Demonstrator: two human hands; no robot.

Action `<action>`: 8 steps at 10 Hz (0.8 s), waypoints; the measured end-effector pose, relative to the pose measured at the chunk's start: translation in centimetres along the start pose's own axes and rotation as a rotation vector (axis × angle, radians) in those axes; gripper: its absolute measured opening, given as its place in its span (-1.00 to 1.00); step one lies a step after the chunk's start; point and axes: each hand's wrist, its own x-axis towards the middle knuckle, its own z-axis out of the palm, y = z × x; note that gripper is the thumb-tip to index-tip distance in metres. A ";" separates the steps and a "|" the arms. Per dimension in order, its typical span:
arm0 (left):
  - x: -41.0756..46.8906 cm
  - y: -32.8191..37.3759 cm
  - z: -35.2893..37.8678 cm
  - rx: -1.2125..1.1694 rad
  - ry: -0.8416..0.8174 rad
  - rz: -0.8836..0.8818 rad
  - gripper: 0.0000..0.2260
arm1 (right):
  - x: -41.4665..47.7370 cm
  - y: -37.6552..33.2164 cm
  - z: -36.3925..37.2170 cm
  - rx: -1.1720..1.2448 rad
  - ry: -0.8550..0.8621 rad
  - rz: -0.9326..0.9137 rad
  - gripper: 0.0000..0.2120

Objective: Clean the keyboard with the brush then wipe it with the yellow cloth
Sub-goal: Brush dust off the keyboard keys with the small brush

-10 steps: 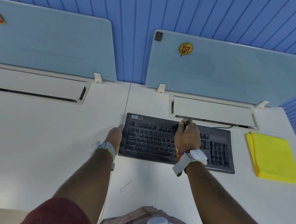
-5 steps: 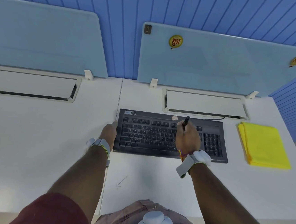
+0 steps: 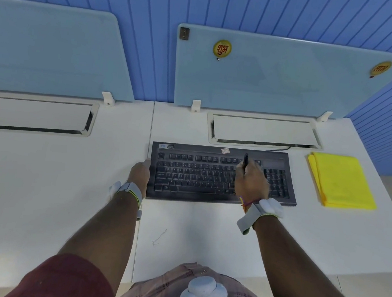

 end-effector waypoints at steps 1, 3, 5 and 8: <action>0.2 0.1 0.1 -0.023 -0.017 -0.001 -0.21 | 0.5 0.6 -0.4 0.656 -0.161 0.294 -0.87; -4.4 1.6 0.0 -0.059 -0.014 -0.026 -0.34 | 2.1 3.7 -3.4 0.056 0.315 0.288 -0.76; -2.1 0.9 -0.2 -0.070 -0.007 -0.017 -0.25 | 4.2 4.2 -3.5 0.957 0.124 0.543 -0.85; -9.7 3.8 0.1 -0.142 -0.028 -0.039 -0.45 | 4.1 5.2 -3.5 0.113 0.375 0.358 -0.79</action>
